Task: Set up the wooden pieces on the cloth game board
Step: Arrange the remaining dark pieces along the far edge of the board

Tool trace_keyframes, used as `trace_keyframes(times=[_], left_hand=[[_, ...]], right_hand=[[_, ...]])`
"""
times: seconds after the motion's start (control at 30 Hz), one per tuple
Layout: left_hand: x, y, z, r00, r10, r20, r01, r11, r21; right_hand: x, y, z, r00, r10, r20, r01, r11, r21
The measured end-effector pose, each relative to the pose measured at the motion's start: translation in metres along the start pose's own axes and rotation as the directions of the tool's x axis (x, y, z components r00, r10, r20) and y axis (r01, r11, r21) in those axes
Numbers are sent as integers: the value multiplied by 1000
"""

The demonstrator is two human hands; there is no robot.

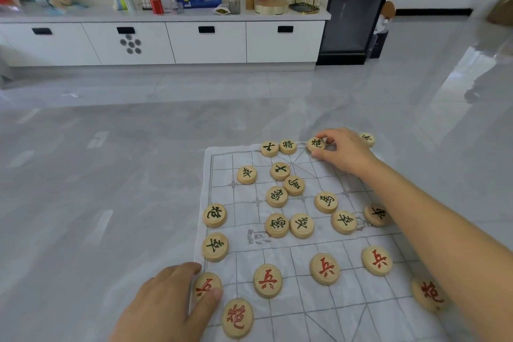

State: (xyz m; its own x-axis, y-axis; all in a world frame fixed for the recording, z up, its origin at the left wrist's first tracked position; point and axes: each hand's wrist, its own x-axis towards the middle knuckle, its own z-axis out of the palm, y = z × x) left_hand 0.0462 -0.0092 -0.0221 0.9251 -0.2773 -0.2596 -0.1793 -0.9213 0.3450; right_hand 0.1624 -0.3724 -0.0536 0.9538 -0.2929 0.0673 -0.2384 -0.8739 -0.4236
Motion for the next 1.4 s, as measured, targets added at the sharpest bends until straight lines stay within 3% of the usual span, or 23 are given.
trace_keyframes(times=[0.2,0.37,0.53,0.77,0.9,1.1,1.4], left_hand=[[-2,-2,3,999,23,-29,-24,1000,-7],[-1,2,2,999,16,-27,-16,1000,13],[1,8,-1,1000,-10,-13,11,999,40],[5,6,0,998,-60,-36,61,998,31],[6,4,2,997,-66,-45,68,997,23],[5,1,4,996,-71,-55,71,997,-6],[7,3,2,997,-73,-25,73,997,19]], right_hand=[[-22,9,-27,999,-5,-47,9,996,91],[-44,41,-59,989,98,-111,-87,991,104],[-54,55,-59,990,127,-53,-126,992,33],[-57,61,-52,998,62,-23,-63,997,-54],[-64,69,-58,993,111,-36,-111,994,1],[-68,61,-48,999,41,17,-41,999,-18],[-60,56,-37,995,38,95,-18,980,-197]])
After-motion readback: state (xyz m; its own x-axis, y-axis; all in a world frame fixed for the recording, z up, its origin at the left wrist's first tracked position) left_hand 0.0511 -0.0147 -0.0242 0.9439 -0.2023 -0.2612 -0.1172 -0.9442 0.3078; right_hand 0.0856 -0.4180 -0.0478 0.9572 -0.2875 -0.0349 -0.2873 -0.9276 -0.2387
